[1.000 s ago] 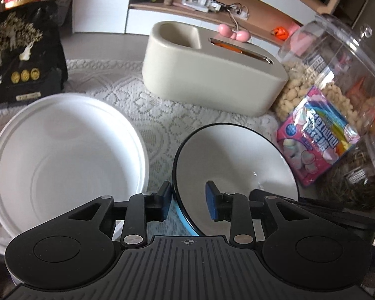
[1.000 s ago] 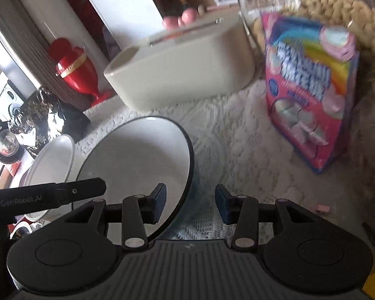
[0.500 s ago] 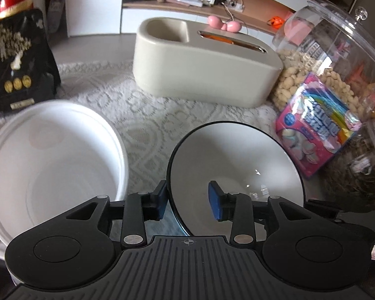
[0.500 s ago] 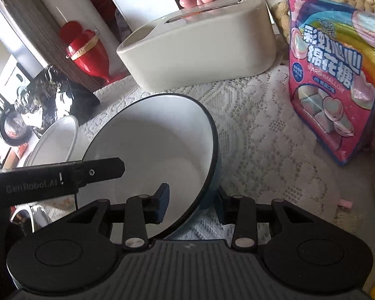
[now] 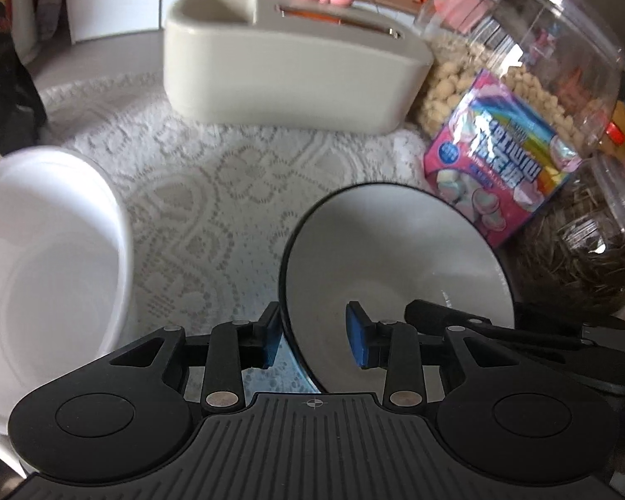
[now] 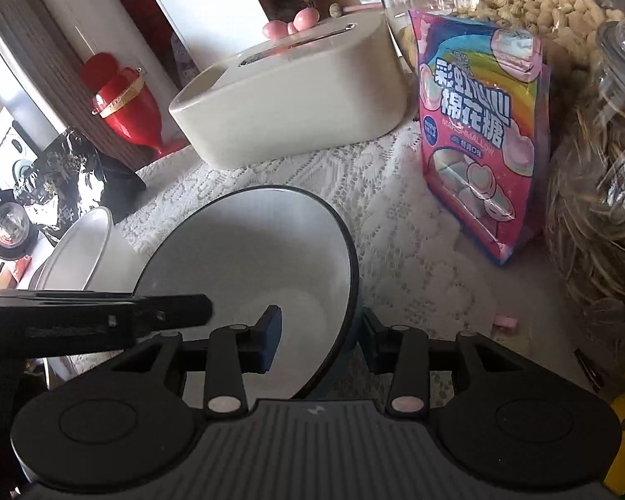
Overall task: Organize plates and bowls
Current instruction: 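Lift the blue bowl with the left gripper and carry it toward the yellow-rimmed bowl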
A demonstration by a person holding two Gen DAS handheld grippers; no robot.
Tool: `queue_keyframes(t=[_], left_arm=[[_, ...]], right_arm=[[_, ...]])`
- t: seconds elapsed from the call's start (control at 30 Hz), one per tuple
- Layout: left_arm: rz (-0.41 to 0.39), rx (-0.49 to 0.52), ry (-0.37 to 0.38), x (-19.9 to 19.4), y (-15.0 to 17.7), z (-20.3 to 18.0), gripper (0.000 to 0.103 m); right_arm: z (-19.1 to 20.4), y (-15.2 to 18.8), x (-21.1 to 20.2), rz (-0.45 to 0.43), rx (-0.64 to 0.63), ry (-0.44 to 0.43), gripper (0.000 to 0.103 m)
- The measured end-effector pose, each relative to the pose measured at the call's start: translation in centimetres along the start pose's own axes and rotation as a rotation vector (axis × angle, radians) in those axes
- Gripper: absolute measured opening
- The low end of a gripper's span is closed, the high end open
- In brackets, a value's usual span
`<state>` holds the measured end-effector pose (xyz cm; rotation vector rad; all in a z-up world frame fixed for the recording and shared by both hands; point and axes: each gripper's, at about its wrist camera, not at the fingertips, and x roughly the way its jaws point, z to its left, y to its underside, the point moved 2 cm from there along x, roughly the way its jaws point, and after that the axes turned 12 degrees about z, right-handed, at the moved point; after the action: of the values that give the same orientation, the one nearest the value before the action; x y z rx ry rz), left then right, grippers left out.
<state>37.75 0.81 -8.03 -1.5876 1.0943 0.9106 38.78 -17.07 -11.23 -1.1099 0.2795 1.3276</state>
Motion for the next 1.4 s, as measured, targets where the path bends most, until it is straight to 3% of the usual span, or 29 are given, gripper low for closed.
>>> queue_keyframes(t=[0.33, 0.8, 1.1, 1.4], left_arm=[[0.067, 0.015, 0.022, 2.6, -1.2, 0.2, 0.035], [0.058, 0.044, -0.007, 2.4, -1.0, -0.1, 0.033], [0.019, 0.016, -0.005, -0.7, -0.9, 0.3, 0.032], [-0.045, 0.028, -0.004, -7.4, 1.2, -0.7, 0.033]], right_arm=[[-0.4, -1.2, 1.5, 0.052, 0.037, -0.029, 0.041], [0.2, -1.7, 2.1, 0.091, 0.017, 0.007, 0.041], [1.6, -1.8, 1.0, 0.092, 0.050, -0.002, 0.040], [5.0, -1.6, -4.3, 0.032, -0.009, -0.005, 0.041]])
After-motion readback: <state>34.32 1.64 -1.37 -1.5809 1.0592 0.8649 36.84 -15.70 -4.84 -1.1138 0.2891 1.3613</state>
